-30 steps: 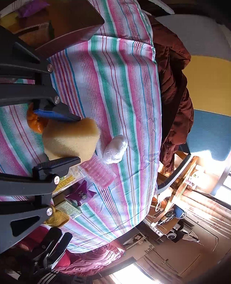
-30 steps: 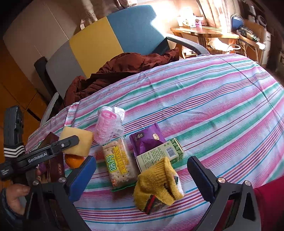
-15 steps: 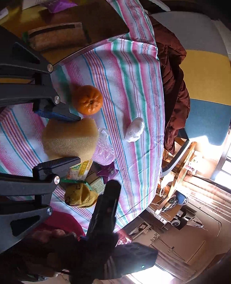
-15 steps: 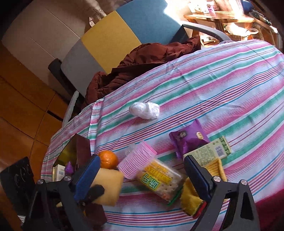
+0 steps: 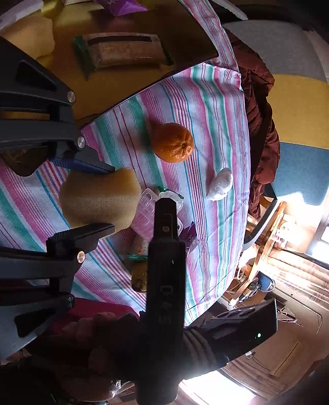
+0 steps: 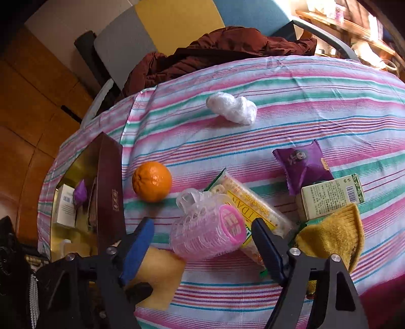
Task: Organize objects
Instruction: 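Grasp the yellow cheese block with the left tool, then grasp the pink hair roller with the right tool while the left tool holds the cheese block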
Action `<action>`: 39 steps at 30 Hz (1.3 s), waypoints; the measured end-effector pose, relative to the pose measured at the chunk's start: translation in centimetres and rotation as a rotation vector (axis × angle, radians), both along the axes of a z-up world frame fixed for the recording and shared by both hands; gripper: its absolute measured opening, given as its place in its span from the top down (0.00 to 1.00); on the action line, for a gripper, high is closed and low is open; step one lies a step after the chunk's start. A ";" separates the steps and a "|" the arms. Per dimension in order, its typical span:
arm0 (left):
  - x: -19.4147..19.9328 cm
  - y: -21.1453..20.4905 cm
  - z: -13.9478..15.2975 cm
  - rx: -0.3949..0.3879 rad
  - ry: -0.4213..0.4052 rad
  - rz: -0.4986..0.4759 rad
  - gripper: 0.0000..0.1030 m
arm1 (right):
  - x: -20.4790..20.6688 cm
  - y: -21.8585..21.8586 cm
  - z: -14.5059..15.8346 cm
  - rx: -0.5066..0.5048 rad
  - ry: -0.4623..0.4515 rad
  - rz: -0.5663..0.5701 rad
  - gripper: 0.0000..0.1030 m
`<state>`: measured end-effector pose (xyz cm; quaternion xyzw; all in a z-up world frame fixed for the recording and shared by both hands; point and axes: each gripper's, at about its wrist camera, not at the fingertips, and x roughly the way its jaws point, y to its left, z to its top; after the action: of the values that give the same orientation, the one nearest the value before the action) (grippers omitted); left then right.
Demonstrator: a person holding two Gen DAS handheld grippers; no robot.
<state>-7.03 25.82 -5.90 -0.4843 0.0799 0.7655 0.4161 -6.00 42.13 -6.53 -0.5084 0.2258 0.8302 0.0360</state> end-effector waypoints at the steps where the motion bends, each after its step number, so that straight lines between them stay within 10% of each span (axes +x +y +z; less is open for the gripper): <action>1: 0.2 -0.1 0.0 -0.003 0.010 0.001 0.63 | 0.1 -0.4 -0.1 0.030 -0.009 0.015 0.41; 8: 1.2 -1.2 -0.2 0.009 -0.002 -0.001 0.63 | 1.4 -0.6 0.8 0.082 0.028 0.011 0.62; 27: 4.8 -5.2 2.9 0.102 -0.014 -0.005 0.63 | 3.8 -0.8 5.4 0.115 0.151 -0.036 0.62; 39: 0.1 -18.1 6.6 0.171 0.074 0.354 0.63 | 0.1 -7.9 9.2 0.113 0.249 0.128 0.62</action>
<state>-6.94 7.74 0.70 -0.4252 -0.0566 0.8479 0.3116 -5.92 34.20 2.68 -0.4121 0.1488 0.8988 -0.0167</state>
